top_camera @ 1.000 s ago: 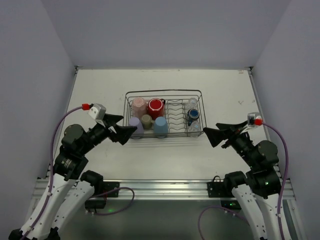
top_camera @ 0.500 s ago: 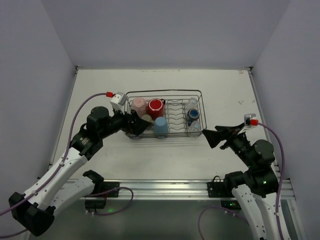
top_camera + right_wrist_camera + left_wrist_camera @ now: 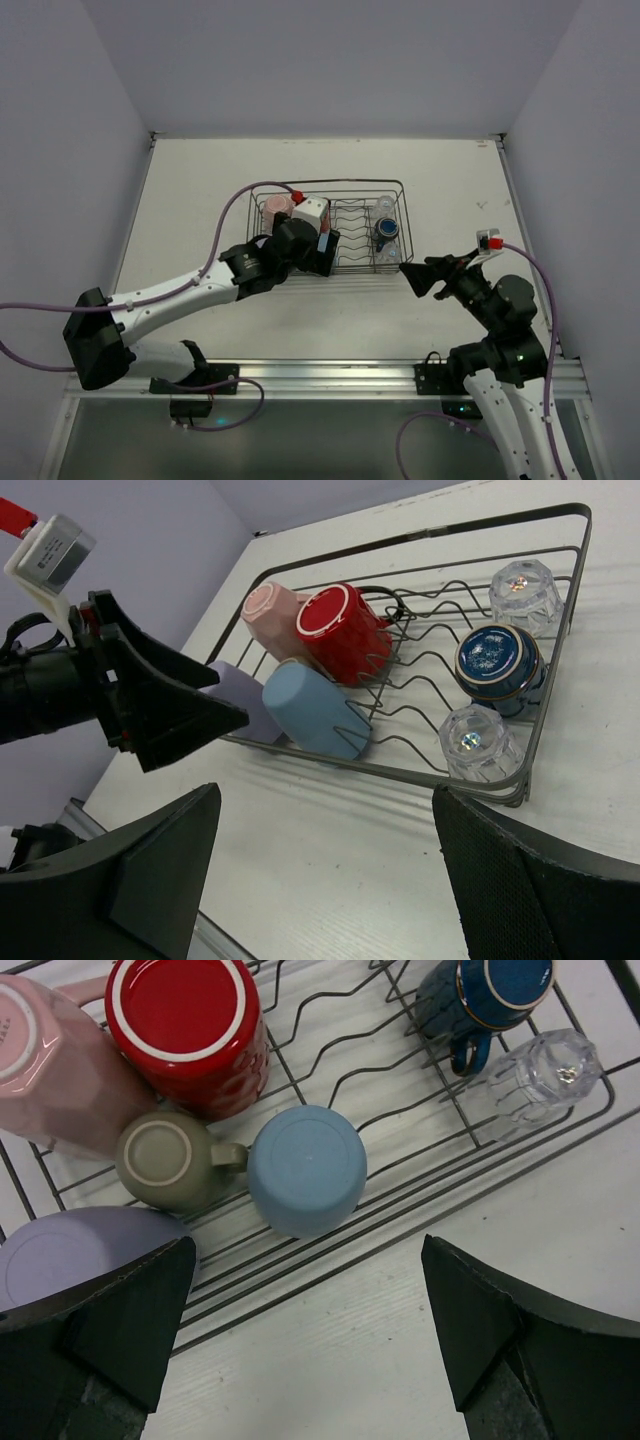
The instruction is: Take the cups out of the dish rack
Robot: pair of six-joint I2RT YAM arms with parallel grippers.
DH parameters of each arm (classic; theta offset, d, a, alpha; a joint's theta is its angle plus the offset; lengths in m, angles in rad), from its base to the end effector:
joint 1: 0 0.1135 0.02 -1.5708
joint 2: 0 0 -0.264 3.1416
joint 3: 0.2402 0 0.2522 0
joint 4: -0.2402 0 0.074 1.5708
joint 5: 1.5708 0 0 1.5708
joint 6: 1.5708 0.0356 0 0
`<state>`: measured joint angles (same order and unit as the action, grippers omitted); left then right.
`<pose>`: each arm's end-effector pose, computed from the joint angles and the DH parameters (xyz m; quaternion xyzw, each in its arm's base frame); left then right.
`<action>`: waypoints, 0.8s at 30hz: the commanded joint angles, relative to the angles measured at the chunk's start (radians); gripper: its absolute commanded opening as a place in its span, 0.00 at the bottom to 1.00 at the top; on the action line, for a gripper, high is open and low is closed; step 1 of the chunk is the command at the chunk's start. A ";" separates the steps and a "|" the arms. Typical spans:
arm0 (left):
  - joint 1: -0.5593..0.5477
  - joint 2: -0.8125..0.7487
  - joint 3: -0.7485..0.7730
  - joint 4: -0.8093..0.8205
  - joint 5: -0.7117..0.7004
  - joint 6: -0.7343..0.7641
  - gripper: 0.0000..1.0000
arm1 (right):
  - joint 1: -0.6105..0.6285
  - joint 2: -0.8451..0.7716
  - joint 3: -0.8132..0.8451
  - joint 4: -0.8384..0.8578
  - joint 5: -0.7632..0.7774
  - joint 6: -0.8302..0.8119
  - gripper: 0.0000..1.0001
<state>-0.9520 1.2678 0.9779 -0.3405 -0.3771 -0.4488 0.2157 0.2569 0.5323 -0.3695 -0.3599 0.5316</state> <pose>0.1729 -0.2202 0.2898 0.1358 0.8692 -0.1591 0.4480 0.0861 0.0317 0.2948 -0.0045 0.7375 0.3650 0.5682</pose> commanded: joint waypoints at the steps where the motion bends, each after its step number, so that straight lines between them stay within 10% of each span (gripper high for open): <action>1: -0.024 0.051 0.084 0.017 -0.155 0.030 1.00 | -0.003 -0.004 -0.009 0.037 -0.039 0.004 0.89; 24: 0.048 0.303 0.082 0.234 -0.045 0.084 0.90 | -0.003 0.005 -0.012 0.040 -0.074 0.004 0.86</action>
<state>-0.9226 1.5616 1.0416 -0.2165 -0.4381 -0.3824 0.2157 0.2543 0.5209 -0.3584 -0.3973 0.5316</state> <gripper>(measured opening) 0.905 0.866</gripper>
